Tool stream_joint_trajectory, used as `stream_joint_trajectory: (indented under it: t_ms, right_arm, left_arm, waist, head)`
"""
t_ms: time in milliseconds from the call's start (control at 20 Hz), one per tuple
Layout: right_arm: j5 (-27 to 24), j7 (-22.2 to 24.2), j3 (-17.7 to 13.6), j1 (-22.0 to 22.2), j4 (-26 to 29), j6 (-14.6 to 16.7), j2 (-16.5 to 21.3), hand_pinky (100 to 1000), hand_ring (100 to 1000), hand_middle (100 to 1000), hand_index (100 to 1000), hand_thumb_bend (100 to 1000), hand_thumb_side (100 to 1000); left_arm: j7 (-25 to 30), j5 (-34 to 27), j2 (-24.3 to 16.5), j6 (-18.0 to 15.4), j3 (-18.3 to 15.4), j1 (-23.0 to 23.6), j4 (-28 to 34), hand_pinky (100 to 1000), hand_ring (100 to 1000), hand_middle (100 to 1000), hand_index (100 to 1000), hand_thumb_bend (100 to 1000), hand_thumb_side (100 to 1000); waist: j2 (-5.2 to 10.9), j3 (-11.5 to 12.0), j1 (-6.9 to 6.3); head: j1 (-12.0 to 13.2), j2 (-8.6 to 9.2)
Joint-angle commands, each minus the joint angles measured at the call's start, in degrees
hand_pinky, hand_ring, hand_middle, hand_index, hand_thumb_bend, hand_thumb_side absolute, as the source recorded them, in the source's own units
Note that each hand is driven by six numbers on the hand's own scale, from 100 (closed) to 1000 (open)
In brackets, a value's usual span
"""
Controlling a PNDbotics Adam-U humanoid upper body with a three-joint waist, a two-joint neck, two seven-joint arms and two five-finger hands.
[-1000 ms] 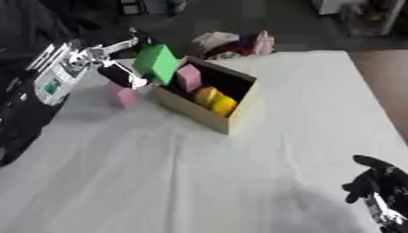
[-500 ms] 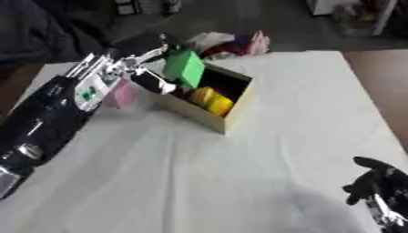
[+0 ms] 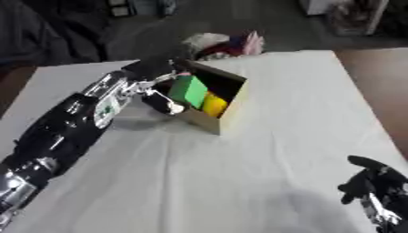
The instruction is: Pick up objects on the table and place them in the box.
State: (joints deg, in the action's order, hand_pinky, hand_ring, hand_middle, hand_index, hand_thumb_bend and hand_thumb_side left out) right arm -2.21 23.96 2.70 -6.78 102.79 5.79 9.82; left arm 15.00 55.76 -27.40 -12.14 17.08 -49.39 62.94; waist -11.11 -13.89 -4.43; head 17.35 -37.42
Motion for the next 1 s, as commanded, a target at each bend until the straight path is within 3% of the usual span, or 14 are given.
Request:
stream_joint_trajectory:
  t_ms: [50,250,450,700,750,800,1000]
  right_arm:
    - [0.1,-0.1,-0.3,-0.4,0.7,0.1,0.3,689,467,490,839,100,428]
    - [0.4,-0.4,-0.7,-0.3,0.6,0.1,0.6,689,466,490,839,100,428]
    - [0.6,-0.6,-0.8,-0.1,0.5,0.2,0.9,689,466,490,839,100,427]
    - [0.6,-0.7,-0.9,-0.1,0.5,0.2,1.1,689,465,490,839,100,426]
    - [0.6,-0.7,-0.9,-0.1,0.5,0.3,1.1,689,465,490,839,100,427]
    - [0.6,-0.7,-0.9,-0.1,0.4,0.3,1.1,689,465,490,839,100,427]
    - [0.6,-0.6,-0.8,0.0,0.3,0.3,1.1,689,465,490,839,100,428]
  left_arm:
    - [1.3,-1.4,-3.7,-1.4,-0.6,-0.5,4.0,878,892,933,961,434,784]
    - [6.0,-7.0,-8.9,-2.0,-1.9,0.8,10.6,875,886,930,961,380,648]
    - [8.4,-11.9,-14.2,1.6,-5.4,2.9,14.3,867,875,919,956,351,506]
    - [7.7,-10.9,-16.9,7.5,-8.9,5.5,9.2,859,865,911,954,340,471]
    - [7.5,-10.3,-16.8,8.6,-9.4,5.7,7.1,851,856,903,952,313,384]
    - [7.1,-9.8,-16.6,9.5,-9.8,5.8,5.2,848,853,900,952,320,461]
    - [5.4,-7.2,-15.3,11.8,-11.0,5.4,-2.8,837,841,889,950,308,507]
  waist:
    - [0.75,0.3,0.19]
    - [0.83,0.8,-0.02]
    - [0.93,1.5,-0.29]
    - [0.94,1.8,-0.27]
    - [0.91,1.8,-0.22]
    - [0.88,1.8,-0.18]
    - [0.74,1.7,0.03]
  head:
    - [-0.4,0.76]
    - [-0.8,0.75]
    - [-1.2,0.77]
    - [-1.5,1.07]
    - [-1.5,1.13]
    - [-1.5,1.17]
    - [-1.3,1.10]
